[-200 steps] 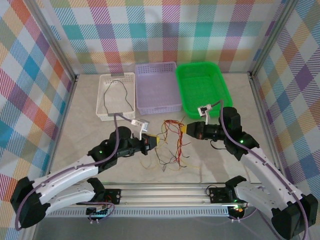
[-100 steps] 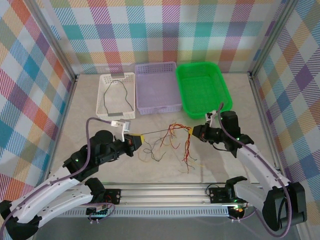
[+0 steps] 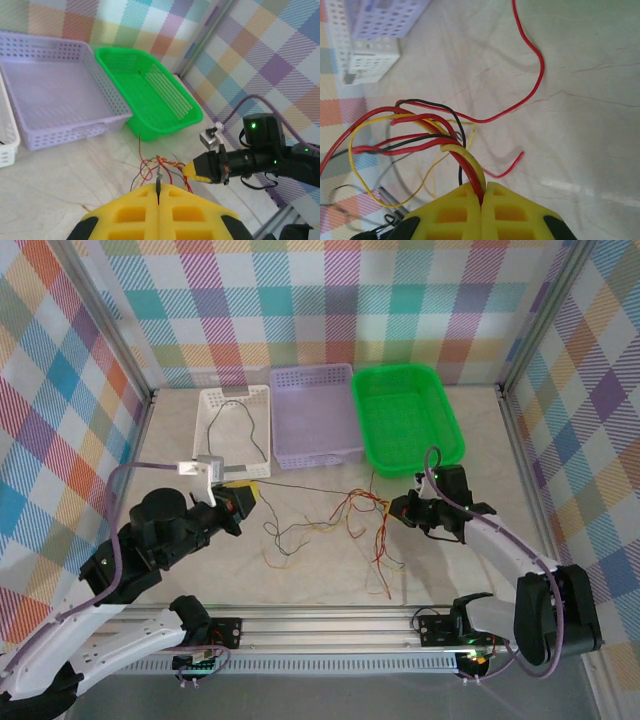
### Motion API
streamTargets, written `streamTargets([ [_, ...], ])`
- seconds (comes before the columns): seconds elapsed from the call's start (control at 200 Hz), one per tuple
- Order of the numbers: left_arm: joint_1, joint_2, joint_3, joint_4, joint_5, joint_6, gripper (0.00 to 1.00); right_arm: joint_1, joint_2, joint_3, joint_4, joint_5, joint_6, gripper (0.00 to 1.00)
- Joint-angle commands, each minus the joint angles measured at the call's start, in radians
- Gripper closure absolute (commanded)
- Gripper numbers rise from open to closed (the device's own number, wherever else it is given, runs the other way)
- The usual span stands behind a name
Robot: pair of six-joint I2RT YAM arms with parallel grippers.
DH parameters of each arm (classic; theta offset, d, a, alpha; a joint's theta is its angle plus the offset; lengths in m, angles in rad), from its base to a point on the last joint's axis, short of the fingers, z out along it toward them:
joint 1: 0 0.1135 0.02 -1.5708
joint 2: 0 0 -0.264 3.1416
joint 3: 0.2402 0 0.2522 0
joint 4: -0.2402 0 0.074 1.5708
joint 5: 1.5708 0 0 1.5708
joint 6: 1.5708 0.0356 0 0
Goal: Untangle the cables
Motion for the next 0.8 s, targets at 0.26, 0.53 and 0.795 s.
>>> streamTargets([
  [0.26,0.013,0.052,0.293,-0.112,-0.202,0.153,1.0,-0.025,0.131,-0.003,0.008,0.089,-0.058,0.99],
  [0.53,0.012,0.092,0.438,-0.131,-0.25,0.196,1.0,-0.025,0.16,-0.004,0.008,0.13,-0.084,0.95],
  [0.795,0.013,0.182,0.499,-0.139,-0.197,0.169,1.0,-0.018,0.017,-0.01,0.094,-0.013,-0.118,0.68],
])
